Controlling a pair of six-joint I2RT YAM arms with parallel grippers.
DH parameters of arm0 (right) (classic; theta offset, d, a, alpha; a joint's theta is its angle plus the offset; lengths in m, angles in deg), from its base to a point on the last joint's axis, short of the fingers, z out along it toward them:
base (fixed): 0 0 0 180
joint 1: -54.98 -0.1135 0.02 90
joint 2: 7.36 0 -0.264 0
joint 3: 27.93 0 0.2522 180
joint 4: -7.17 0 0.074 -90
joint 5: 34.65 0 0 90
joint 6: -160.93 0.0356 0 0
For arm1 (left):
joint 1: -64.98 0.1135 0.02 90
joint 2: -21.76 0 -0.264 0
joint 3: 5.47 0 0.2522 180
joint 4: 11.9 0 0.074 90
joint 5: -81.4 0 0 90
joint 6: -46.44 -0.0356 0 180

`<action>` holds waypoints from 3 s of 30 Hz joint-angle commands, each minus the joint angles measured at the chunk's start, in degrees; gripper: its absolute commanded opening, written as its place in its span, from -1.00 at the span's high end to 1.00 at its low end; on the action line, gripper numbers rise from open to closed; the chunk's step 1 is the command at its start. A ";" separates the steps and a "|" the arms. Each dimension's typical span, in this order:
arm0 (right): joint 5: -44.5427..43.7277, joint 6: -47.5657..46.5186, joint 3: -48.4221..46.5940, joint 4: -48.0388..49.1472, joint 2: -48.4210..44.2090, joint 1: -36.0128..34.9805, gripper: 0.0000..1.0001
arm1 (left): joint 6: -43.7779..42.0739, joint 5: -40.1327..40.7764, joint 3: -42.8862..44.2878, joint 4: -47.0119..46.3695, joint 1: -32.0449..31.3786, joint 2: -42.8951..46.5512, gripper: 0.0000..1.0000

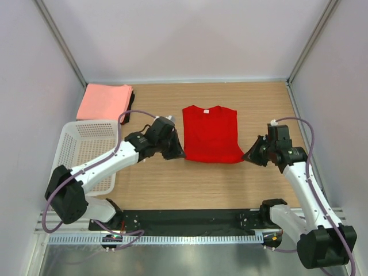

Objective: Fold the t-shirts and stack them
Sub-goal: Fold the tshirt

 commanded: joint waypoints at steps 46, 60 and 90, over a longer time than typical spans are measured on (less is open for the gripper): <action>-14.47 -0.33 -58.94 16.69 65.80 2.22 0.92 | 0.30 -19.56 78.01 -22.57 23.60 -71.52 0.99; -2.07 -6.92 -51.69 26.80 63.90 3.99 -0.30 | 1.89 -25.26 71.27 -30.24 30.10 -68.99 0.18; 15.16 -12.72 -21.96 31.81 55.89 3.99 0.54 | -6.62 -34.34 60.28 -28.40 26.41 -62.67 0.24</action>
